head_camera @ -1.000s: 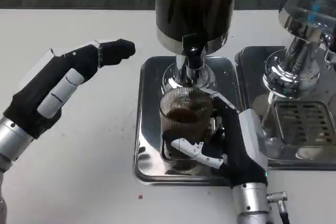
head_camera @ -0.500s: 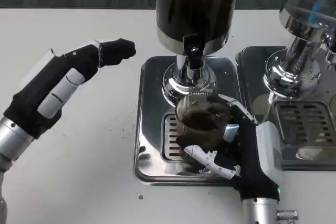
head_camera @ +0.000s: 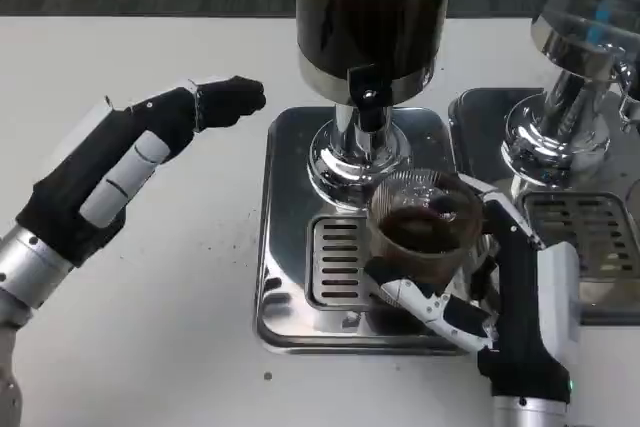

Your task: Grasp the cup under the faucet to collect the drink, then remove the cup.

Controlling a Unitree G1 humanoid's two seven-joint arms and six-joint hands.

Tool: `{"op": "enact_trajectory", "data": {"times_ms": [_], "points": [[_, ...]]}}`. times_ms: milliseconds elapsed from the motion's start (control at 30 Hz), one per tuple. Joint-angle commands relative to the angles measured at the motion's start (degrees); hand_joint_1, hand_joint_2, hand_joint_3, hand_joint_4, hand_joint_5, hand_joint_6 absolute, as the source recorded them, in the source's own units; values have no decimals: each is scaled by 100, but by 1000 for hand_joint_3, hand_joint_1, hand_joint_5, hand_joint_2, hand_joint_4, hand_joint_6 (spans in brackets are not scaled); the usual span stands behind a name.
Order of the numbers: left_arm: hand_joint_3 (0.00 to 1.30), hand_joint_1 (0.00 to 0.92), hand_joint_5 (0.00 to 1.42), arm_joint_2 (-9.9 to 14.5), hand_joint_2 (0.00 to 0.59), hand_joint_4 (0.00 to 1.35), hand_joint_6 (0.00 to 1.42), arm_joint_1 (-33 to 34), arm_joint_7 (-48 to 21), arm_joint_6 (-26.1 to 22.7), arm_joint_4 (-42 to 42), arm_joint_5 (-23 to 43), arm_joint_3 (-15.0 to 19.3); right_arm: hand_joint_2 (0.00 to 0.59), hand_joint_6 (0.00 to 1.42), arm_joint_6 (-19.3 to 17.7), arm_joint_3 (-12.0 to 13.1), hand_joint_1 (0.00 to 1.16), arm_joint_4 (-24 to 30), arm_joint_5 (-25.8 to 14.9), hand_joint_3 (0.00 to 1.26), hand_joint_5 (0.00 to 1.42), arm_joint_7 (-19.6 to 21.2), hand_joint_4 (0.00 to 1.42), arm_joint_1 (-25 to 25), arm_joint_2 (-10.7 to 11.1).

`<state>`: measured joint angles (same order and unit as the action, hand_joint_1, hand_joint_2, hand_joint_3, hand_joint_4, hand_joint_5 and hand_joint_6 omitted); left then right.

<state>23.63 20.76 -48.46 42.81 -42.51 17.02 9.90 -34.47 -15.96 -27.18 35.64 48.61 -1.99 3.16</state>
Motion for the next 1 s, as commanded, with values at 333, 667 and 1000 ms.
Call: {"op": "enact_trajectory", "data": {"times_ms": [333, 667, 1000], "points": [[305, 0, 192, -46, 198, 256, 176, -177, 216, 627, 91, -429, -173, 142, 1317, -142, 308, 925, 1257, -164, 629, 940, -424, 717, -662, 105], [258, 0, 154, 109, 193, 197, 161, -549, 329, 1266, 526, -693, -393, 129, 1333, -149, 451, 937, 1910, -175, 642, 940, -776, 735, -1028, 146], [209, 0, 107, 368, 188, 128, 137, -997, 304, 1690, 1129, -603, -583, 128, 1334, -128, 565, 940, 2596, -246, 656, 950, -1233, 735, -1390, 151]]}}
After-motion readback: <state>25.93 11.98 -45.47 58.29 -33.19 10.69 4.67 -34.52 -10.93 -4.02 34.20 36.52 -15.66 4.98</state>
